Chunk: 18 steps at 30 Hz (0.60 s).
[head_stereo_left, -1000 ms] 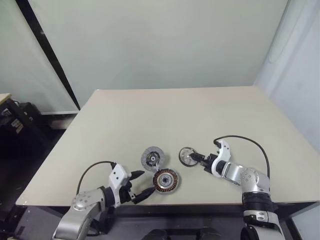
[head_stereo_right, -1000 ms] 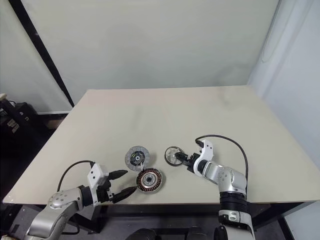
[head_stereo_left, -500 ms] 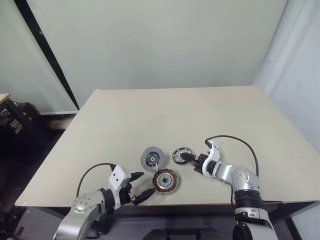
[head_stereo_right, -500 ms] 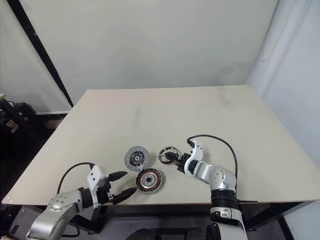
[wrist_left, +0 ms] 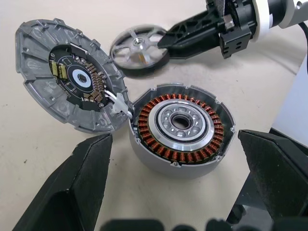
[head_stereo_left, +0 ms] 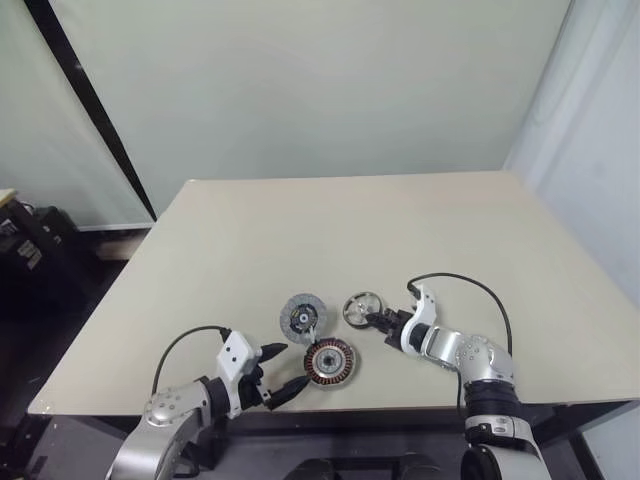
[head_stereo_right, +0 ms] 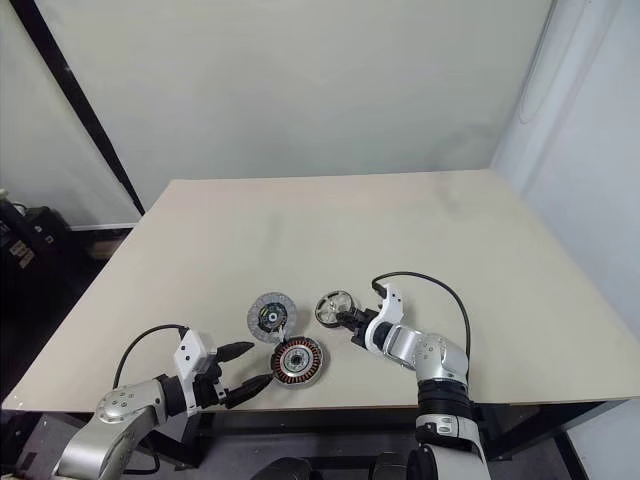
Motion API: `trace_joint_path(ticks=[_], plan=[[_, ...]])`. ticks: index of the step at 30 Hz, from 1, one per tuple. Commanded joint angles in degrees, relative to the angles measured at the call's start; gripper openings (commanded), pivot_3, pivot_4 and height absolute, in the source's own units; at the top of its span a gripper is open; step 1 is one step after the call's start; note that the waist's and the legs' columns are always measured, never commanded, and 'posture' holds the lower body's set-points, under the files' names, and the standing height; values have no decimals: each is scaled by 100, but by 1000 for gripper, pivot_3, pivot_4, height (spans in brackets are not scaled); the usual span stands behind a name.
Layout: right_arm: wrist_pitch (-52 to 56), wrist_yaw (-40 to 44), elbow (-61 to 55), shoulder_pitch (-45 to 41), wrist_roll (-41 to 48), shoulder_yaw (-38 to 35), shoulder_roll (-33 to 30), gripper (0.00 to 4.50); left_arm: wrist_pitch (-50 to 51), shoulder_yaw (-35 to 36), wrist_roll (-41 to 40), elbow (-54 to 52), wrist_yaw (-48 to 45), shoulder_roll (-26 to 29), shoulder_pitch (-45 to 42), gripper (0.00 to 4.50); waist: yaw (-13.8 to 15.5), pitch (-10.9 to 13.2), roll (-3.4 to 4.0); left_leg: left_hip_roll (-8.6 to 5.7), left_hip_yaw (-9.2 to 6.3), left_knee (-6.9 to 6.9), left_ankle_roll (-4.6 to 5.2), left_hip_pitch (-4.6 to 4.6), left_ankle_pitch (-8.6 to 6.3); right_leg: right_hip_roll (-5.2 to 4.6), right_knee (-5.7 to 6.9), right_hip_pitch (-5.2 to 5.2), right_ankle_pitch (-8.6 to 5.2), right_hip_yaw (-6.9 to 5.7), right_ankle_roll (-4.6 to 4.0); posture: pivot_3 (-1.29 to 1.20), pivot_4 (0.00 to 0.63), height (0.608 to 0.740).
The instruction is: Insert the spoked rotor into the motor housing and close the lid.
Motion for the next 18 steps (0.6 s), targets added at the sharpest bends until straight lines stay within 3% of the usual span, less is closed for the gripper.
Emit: trace_joint_path(ticks=[1,10,18], plan=[[-41,-121,-126,-75,80,-114,-34,458,-122,23,5,-209,3,6,-37,4500,6,-2,2,0,-1,1,-2,2,-1,0,0,0,0,0,0,0,0,740],[463,-163,-1006,3,560,-398,-224,458,-117,81,-20,-191,-7,37,-38,4500,8,-3,7,-3,-2,2,-7,-8,-4,-1,0,-3,0,1,0,0,0,740],[2225,-130,-2289,466,1440,-459,-480,458,-90,207,-70,-98,-42,113,-63,4500,6,-4,8,2,-3,-5,0,-12,-1,-1,-3,-10,-1,1,0,0,0,740]])
